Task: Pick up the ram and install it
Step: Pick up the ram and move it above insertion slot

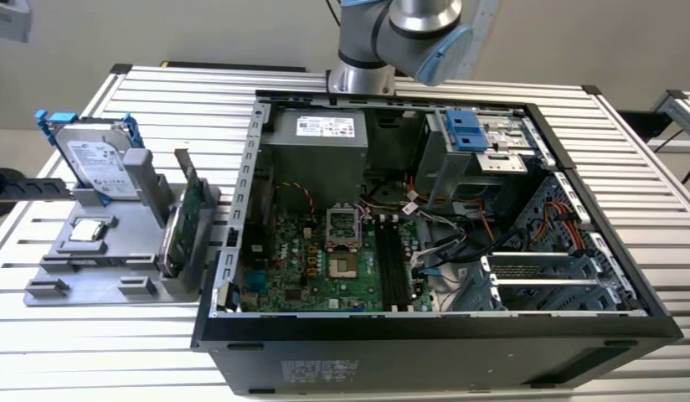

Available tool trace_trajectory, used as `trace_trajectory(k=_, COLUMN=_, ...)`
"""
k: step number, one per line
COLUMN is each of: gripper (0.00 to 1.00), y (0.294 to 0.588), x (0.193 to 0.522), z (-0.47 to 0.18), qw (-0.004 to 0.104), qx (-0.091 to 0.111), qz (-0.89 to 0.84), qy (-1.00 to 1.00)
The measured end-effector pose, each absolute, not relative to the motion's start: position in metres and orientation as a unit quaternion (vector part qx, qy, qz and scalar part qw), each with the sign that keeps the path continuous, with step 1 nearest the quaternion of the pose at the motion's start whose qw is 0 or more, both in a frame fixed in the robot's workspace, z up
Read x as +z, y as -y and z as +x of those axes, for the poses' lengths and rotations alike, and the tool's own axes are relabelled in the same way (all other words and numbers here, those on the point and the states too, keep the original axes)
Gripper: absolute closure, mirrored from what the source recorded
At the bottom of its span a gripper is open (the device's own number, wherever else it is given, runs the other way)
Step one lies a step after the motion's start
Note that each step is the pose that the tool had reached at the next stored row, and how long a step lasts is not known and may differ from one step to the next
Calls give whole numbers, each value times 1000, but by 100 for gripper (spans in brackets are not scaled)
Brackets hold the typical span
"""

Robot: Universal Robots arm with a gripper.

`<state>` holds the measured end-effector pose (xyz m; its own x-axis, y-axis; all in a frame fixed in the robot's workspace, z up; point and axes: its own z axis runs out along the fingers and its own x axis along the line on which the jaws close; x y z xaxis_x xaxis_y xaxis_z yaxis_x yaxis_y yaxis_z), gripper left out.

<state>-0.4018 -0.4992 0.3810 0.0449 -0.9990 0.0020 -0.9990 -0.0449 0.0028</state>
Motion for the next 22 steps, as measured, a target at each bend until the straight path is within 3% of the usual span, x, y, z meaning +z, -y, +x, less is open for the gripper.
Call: trace_trajectory(k=22, gripper=100, y=499, x=396, z=-403, qw=2, qx=0, qz=723, qy=691)
